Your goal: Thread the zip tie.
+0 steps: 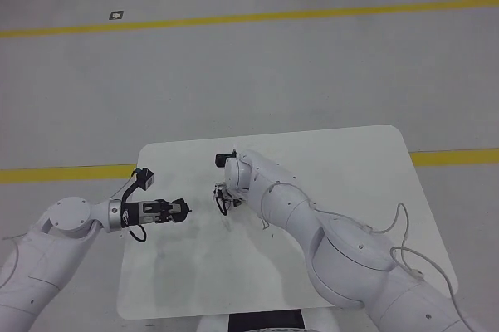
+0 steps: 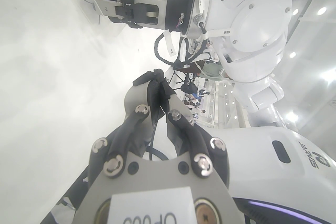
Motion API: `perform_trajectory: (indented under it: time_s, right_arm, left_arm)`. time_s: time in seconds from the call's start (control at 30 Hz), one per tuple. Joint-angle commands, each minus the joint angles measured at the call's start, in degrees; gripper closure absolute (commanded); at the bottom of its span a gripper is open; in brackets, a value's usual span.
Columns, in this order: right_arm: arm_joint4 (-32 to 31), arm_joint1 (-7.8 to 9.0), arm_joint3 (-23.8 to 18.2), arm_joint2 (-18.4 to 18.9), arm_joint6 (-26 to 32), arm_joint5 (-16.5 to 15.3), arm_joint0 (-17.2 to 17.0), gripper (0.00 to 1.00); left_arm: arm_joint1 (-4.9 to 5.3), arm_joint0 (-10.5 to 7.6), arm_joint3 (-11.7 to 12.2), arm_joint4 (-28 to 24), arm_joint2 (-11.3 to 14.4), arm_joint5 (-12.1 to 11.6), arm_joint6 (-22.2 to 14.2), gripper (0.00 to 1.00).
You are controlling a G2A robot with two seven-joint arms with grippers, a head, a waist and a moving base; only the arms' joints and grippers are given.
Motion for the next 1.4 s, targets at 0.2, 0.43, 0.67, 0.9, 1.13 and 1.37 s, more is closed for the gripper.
perform_trajectory:
  time_s: [0.2, 0.43, 0.67, 0.9, 1.13, 1.37]
  right_arm:
    - [-1.23, -1.45, 2.26, 0.65, -0.08, 0.0, 0.33, 0.82]
    - [-1.7, -2.33, 3.99, 1.49, -0.03, 0.0, 0.61, 0.89]
    - [-2.34, -2.47, 4.46, 2.19, 0.02, 0.0, 0.6, 0.87]
    - [-2.86, -2.49, 4.16, 2.92, -0.05, 0.0, 0.23, 0.87]
    - [-4.33, -2.57, 4.3, 3.19, 0.23, 0.0, -0.1, 0.88]
    - [-5.34, -2.64, 4.4, 3.75, 0.44, 0.0, -0.24, 0.93]
  left_arm:
    - [0.0, 0.0, 0.0, 0.0, 0.0, 0.0, 0.0, 1.0]
    - [0.0, 0.0, 0.0, 0.0, 0.0, 0.0, 0.0, 1.0]
    - [0.0, 0.0, 0.0, 0.0, 0.0, 0.0, 0.0, 1.0]
    - [0.0, 0.0, 0.0, 0.0, 0.0, 0.0, 0.0, 1.0]
    - [0.0, 0.0, 0.0, 0.0, 0.0, 0.0, 0.0, 1.0]
    - [0.0, 0.0, 0.0, 0.0, 0.0, 0.0, 0.0, 1.0]
